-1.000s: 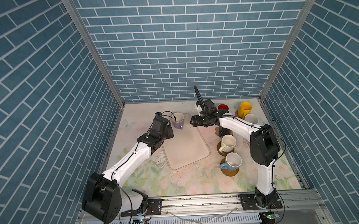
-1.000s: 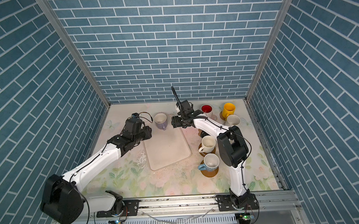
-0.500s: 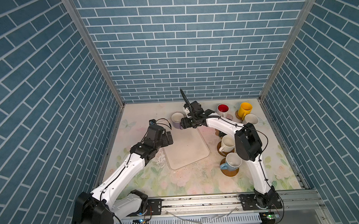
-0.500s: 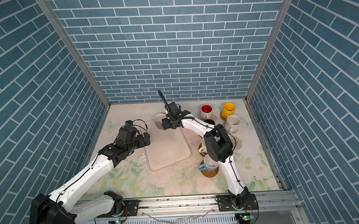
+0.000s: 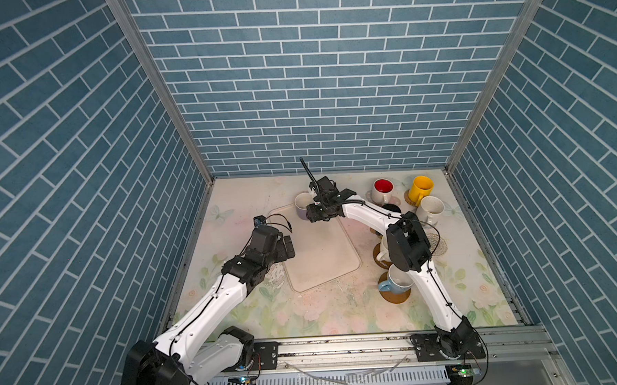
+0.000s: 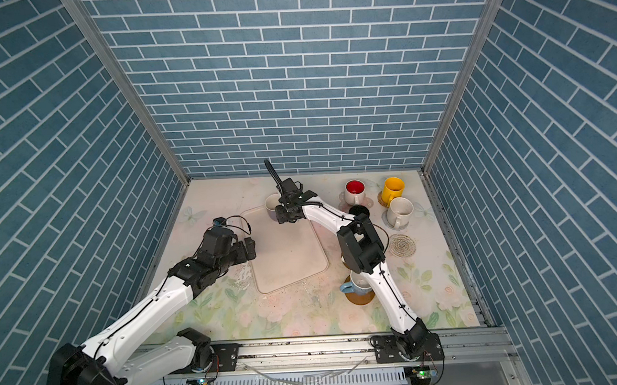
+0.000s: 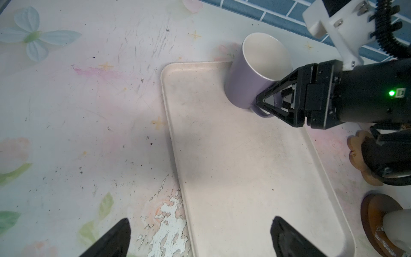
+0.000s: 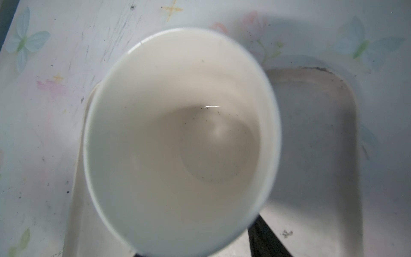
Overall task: Place cups on coasters
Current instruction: Pick up the cup from the tray.
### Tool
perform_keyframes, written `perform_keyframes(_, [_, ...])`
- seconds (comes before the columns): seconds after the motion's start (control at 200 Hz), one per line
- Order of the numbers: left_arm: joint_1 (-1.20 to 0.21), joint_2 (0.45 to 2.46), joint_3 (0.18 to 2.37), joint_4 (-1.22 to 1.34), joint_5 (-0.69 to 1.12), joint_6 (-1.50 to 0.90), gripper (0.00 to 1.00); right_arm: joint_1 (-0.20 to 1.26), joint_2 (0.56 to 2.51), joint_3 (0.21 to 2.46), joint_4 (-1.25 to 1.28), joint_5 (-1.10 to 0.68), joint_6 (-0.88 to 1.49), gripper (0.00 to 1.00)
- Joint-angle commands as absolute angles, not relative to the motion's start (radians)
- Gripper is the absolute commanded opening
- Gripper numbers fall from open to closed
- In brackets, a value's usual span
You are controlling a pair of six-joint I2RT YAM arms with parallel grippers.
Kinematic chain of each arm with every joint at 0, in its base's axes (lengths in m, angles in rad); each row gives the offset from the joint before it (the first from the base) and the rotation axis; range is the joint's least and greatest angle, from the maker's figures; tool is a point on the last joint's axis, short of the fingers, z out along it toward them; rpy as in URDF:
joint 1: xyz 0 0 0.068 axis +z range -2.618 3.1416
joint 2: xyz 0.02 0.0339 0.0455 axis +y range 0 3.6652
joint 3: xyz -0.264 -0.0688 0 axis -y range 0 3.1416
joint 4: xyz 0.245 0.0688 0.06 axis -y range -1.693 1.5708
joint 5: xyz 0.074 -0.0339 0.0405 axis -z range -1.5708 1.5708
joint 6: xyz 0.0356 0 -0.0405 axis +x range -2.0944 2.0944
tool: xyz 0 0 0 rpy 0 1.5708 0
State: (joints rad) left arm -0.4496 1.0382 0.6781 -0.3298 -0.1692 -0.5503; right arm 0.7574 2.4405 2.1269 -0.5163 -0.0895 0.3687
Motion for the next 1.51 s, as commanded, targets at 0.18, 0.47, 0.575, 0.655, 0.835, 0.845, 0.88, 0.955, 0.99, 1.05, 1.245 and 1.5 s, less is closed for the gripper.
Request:
perform_keyframes(0.18, [-0.448,1.040,0.643,-0.316,-0.190,-0.546,0.99,0.771,2.515,2.238,-0.591,-0.007,0.364,0.46])
perform_keyframes(0.47, [-0.447,1.043,0.635,-0.303,-0.190,-0.546,0.99,0.776,2.508,2.241,-0.601,0.044,0.338,0.29])
perform_keyframes(0.575, [-0.447,1.047,0.639,-0.300,-0.192,-0.546,0.99,0.778,2.502,2.241,-0.605,0.043,0.330,0.23])
perform_keyframes(0.655, [-0.447,1.053,0.641,-0.301,-0.190,-0.545,0.99,0.778,2.493,2.240,-0.612,0.042,0.321,0.16])
perform_keyframes(0.835, [-0.448,1.053,0.645,-0.306,-0.193,-0.546,0.99,0.782,2.467,2.235,-0.617,0.058,0.300,0.00])
perform_keyframes(0.845, [-0.447,1.052,0.645,-0.307,-0.193,-0.546,0.99,0.782,2.465,2.235,-0.617,0.061,0.297,0.00])
perform_keyframes(0.88, [-0.448,1.052,0.646,-0.310,-0.193,-0.546,0.99,0.784,2.458,2.234,-0.616,0.064,0.292,0.00])
perform_keyframes(0.955, [-0.447,1.048,0.650,-0.319,-0.192,-0.545,0.99,0.789,2.443,2.235,-0.620,0.071,0.280,0.00])
perform_keyframes(0.99, [-0.447,1.045,0.652,-0.324,-0.194,-0.543,0.99,0.791,2.435,2.236,-0.621,0.071,0.275,0.00])
perform_keyframes(1.05, [-0.448,1.040,0.659,-0.335,-0.192,-0.538,0.99,0.794,2.420,2.237,-0.626,0.071,0.269,0.00])
perform_keyframes(1.245, [-0.447,1.032,0.664,-0.360,-0.197,-0.536,0.99,0.802,2.337,2.188,-0.637,0.074,0.270,0.00])
perform_keyframes(1.5, [-0.486,1.055,0.695,-0.385,-0.175,-0.545,0.99,0.803,2.183,2.051,-0.612,0.061,0.282,0.00])
